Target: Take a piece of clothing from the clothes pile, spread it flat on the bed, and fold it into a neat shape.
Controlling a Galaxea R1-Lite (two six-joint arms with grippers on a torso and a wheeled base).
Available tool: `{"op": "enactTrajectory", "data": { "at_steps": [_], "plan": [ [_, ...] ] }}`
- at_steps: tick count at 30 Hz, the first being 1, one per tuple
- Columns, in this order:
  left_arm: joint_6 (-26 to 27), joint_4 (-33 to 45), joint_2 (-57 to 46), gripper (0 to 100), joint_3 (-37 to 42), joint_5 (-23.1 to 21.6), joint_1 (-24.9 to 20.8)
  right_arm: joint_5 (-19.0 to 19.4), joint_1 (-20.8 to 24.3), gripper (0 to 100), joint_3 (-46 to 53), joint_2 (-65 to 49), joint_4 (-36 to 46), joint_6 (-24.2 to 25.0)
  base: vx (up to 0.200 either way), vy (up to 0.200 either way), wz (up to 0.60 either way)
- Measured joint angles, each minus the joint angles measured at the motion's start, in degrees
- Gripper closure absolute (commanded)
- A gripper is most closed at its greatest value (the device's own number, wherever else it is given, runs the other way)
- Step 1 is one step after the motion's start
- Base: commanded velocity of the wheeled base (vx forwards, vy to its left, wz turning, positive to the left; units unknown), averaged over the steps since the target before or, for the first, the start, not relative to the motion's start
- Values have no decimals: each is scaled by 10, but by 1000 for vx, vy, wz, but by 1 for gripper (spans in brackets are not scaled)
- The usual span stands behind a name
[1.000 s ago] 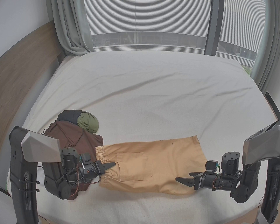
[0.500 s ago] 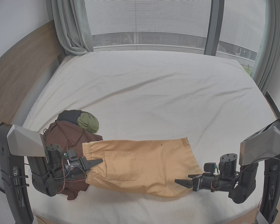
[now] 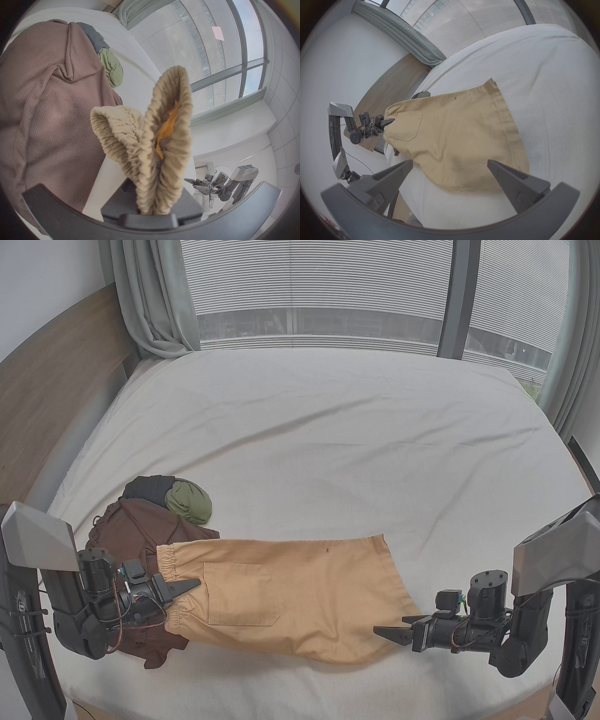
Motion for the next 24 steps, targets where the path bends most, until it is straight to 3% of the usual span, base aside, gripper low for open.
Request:
{"op": "enactTrajectory", "data": {
  "at_steps": [9,17,24],
  "plan": [
    [-3,0,-4,100,4,-11,12,0,8,0,1,0,0,1,0,0,0],
    [-11,1,-8,100,-5,-4,-24,0,9,0,1,-1,0,1,0,0,0],
    [-65,1,-26,100,-18,-1,-62,0,8,0,0,-4,-1,1,0,0,0]
  ]
}}
